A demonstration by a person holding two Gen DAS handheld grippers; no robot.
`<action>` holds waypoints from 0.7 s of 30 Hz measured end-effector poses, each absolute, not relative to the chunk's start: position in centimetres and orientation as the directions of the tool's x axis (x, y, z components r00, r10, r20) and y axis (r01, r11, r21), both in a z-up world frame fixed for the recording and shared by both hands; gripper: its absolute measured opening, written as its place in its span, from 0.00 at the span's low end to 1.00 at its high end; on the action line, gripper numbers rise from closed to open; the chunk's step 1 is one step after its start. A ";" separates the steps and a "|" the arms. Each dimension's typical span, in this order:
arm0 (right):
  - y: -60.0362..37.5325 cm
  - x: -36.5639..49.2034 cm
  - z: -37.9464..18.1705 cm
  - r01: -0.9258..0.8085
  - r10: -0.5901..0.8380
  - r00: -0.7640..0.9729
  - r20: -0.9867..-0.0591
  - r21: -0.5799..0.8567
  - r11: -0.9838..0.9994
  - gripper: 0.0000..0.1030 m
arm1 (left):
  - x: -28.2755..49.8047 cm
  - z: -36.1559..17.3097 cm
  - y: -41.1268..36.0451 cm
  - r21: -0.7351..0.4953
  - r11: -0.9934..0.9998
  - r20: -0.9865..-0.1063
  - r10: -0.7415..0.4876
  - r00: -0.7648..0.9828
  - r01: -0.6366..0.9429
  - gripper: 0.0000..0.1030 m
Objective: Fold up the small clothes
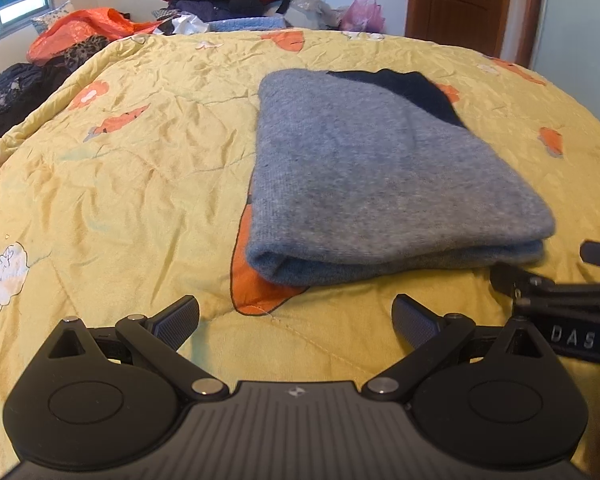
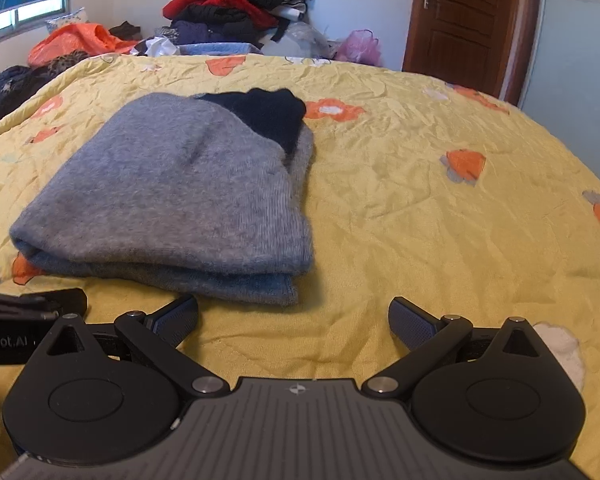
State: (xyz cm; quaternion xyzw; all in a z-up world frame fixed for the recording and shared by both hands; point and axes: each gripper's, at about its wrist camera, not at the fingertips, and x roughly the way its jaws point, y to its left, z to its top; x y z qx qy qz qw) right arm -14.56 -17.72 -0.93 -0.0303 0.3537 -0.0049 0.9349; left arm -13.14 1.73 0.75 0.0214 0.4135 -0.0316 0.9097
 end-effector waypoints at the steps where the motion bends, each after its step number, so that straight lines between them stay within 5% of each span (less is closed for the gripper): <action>1: -17.8 -14.7 -0.5 -0.010 -0.028 0.755 -0.655 -0.055 0.998 0.99 | -13.3 1.0 1.8 0.004 0.997 -0.755 -0.051 0.653 0.082 1.00; 21: -17.8 -14.7 0.5 -0.030 0.041 0.725 -0.687 0.028 0.999 1.00 | -14.1 3.3 2.8 0.011 0.999 -0.699 -0.020 0.715 0.038 1.00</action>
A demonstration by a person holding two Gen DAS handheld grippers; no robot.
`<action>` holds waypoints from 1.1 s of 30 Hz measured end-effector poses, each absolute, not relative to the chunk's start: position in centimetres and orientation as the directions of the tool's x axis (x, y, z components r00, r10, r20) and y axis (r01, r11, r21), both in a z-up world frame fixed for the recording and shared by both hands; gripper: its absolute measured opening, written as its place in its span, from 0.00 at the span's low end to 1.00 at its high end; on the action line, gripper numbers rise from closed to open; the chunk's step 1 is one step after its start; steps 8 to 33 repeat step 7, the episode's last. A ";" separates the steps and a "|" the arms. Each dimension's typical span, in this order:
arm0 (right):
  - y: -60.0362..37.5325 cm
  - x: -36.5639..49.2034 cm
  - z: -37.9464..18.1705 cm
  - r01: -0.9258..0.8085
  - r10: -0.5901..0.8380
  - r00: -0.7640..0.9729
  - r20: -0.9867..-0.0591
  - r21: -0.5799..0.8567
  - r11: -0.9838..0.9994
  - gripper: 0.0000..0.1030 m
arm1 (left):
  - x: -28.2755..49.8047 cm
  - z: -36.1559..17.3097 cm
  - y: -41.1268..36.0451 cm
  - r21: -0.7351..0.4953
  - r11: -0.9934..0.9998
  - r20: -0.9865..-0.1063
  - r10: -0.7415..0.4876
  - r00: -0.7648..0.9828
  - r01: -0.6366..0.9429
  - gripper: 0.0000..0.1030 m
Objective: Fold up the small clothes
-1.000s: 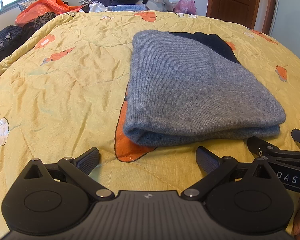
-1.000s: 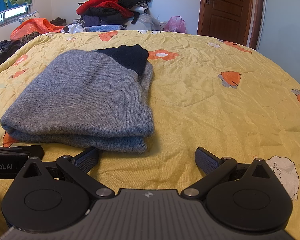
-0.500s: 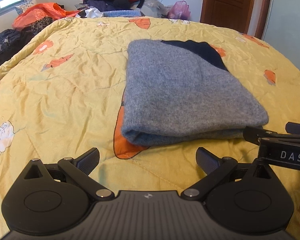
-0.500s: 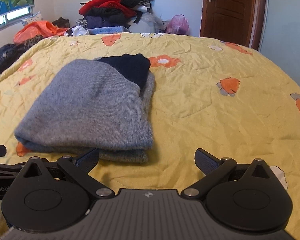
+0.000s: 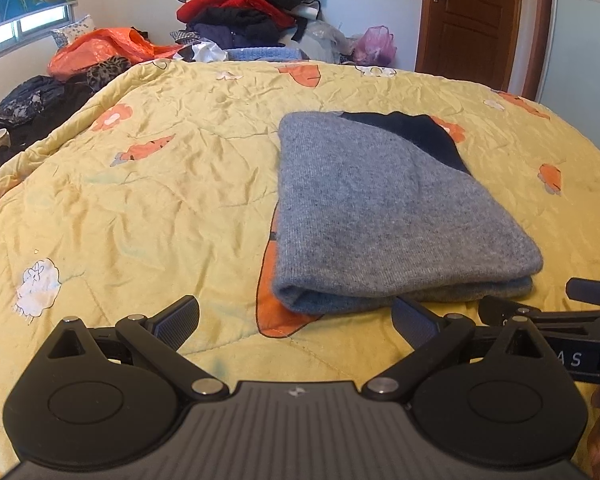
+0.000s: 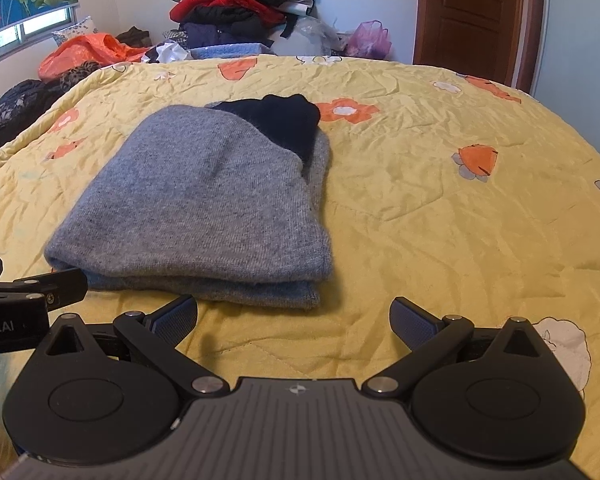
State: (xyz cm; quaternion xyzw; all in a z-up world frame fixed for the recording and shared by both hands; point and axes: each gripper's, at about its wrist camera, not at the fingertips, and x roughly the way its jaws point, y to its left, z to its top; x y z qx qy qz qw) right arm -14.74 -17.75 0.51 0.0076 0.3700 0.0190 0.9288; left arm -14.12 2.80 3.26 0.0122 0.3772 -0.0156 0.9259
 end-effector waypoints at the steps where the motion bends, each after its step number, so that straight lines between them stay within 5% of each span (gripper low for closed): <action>1: -17.9 -14.6 0.5 -0.029 0.041 0.725 -0.687 0.030 0.999 1.00 | -14.2 3.2 2.7 0.012 0.999 -0.699 -0.027 0.715 0.049 1.00; 33: -18.3 -14.3 0.2 -0.017 0.044 0.712 -0.701 0.046 0.999 1.00 | -14.7 3.4 2.7 0.019 0.994 -0.712 -0.061 0.699 0.106 1.00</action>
